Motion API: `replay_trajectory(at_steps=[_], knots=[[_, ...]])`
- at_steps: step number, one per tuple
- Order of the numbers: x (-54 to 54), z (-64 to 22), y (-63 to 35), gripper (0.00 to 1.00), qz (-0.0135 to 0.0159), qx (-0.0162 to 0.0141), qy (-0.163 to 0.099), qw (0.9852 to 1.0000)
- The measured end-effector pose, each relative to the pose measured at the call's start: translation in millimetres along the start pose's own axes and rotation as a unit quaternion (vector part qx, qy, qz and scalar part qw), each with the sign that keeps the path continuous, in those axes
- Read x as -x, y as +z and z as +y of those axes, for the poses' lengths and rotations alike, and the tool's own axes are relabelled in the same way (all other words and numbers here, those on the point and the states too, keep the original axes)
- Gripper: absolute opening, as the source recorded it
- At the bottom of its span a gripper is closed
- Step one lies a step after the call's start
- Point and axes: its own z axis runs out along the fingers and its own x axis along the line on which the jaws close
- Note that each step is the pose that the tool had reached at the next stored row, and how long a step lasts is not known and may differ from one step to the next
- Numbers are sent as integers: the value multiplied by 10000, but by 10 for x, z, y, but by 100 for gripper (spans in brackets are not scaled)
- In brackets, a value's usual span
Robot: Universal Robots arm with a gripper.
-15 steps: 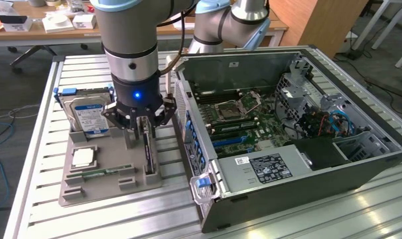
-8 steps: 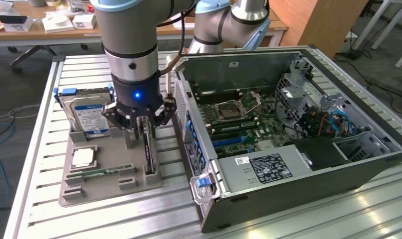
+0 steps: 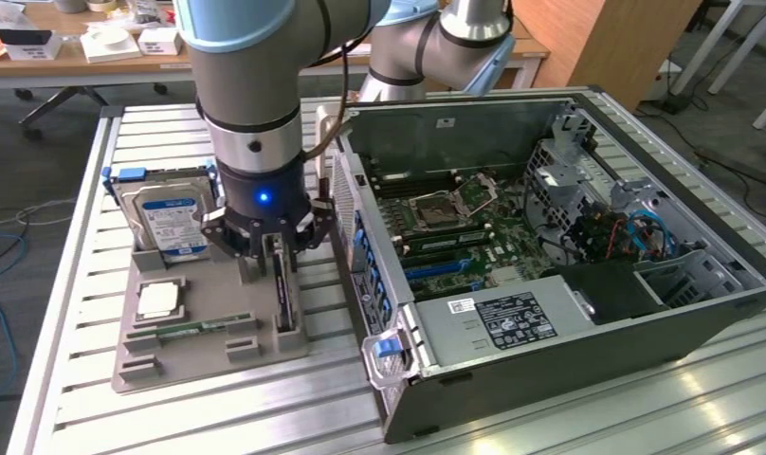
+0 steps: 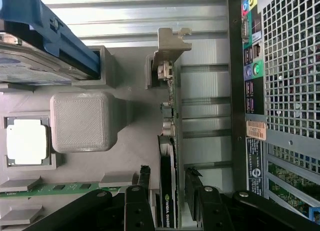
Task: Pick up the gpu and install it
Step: 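Pick up the gpu and move the gpu toward the slot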
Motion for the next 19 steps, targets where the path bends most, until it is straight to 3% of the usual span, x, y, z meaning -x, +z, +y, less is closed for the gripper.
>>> replay_trajectory(at_steps=[19], knots=[[-4, -7, 174, 41, 0, 0, 0, 10000]])
